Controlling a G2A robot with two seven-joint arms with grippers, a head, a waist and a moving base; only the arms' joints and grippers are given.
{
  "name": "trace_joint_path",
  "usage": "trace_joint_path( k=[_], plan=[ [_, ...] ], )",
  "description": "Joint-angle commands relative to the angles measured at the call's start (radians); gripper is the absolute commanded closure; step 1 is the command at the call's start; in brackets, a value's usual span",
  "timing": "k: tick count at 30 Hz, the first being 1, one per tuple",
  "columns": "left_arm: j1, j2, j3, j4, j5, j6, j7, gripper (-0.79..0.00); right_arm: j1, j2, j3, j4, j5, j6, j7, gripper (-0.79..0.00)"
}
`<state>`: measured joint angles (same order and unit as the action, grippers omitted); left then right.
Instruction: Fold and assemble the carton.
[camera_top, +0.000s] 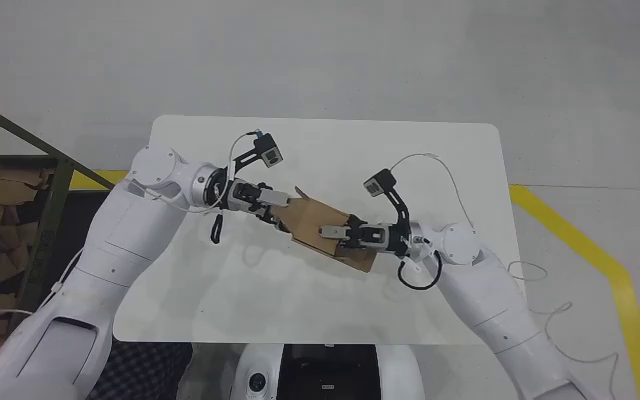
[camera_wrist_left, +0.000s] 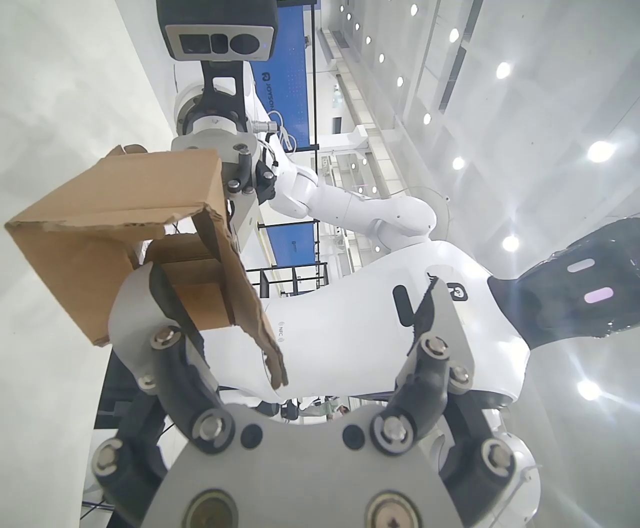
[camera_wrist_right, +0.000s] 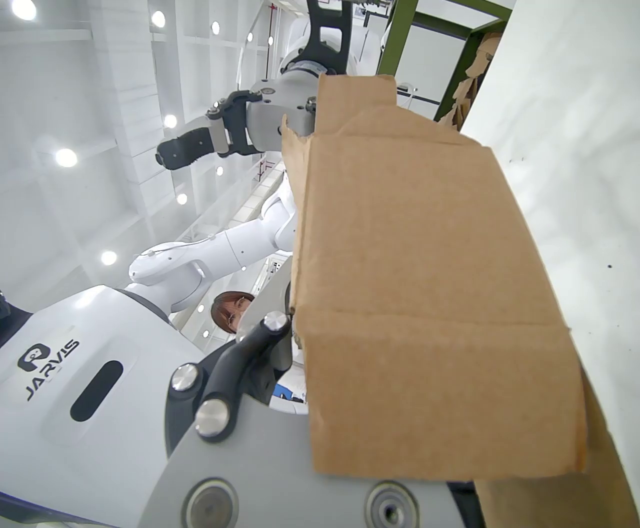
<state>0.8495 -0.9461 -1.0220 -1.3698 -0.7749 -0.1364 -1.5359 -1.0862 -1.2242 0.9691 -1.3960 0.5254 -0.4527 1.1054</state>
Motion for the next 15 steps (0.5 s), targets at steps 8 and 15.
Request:
trace_joint_path(
  k=[8,15],
  plan=[
    [-0.008,-0.001,0.011,-0.006,0.001,-0.005,0.000,-0.785,0.003,-0.002,-0.003,0.005,0.004,-0.002,0.000,0.000],
    [-0.007,0.007,-0.003,0.014,0.001,-0.011,0.000,-0.785,0.004,-0.002,0.002,0.010,0.016,-0.003,0.004,0.000]
  ],
)
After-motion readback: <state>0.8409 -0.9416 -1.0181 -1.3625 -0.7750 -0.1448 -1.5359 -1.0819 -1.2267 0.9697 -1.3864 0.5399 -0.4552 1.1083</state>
